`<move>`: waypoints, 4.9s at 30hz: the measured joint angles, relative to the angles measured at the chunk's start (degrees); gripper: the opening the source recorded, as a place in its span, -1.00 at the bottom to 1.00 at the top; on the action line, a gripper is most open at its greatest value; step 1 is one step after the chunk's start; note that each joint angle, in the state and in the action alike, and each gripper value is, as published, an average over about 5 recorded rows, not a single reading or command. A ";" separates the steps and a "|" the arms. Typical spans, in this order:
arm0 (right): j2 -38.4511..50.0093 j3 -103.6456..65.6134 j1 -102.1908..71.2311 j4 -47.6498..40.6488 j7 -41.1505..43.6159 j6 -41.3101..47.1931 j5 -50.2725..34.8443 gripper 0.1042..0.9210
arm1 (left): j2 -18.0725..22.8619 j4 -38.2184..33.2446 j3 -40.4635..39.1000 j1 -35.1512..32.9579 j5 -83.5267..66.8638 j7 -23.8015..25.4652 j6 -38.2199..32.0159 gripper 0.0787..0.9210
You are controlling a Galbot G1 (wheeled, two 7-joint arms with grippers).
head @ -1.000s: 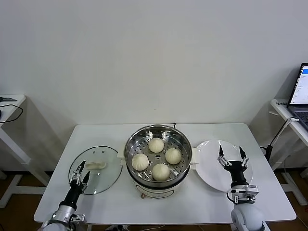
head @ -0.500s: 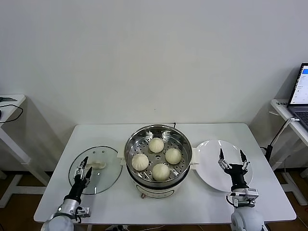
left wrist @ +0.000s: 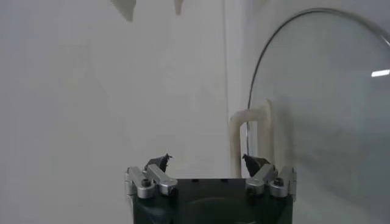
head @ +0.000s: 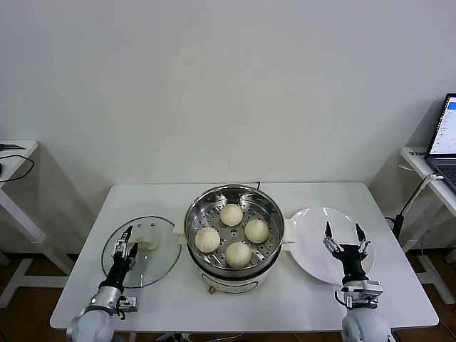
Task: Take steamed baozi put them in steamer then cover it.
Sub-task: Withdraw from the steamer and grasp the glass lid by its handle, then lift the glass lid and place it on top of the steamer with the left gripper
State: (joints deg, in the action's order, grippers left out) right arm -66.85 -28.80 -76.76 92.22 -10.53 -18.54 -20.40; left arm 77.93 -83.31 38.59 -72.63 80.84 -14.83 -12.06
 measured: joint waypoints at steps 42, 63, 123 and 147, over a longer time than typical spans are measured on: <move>-0.13 0.07 -0.11 1.88 -1.04 -0.08 0.89 0.76 | 0.59 1.09 0.57 2.02 -0.88 1.27 2.03 -0.75; -1.28 -0.86 -0.59 3.16 -1.36 -0.18 0.79 0.76 | -3.85 -36.44 0.09 -4.47 -9.92 9.97 12.01 -0.75; -4.17 -2.81 0.20 -0.05 -1.68 0.40 2.01 0.76 | 12.64 -28.39 -39.94 6.09 19.33 33.47 33.12 -0.75; -4.36 -2.47 0.80 -0.56 -1.71 0.42 1.89 0.76 | 13.33 -26.96 -39.56 5.16 22.24 33.46 32.39 -0.75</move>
State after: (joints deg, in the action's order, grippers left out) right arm -71.21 -31.28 -75.96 91.66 -12.24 -18.12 -18.50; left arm 91.26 -110.28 -0.97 -67.47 103.08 18.63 20.32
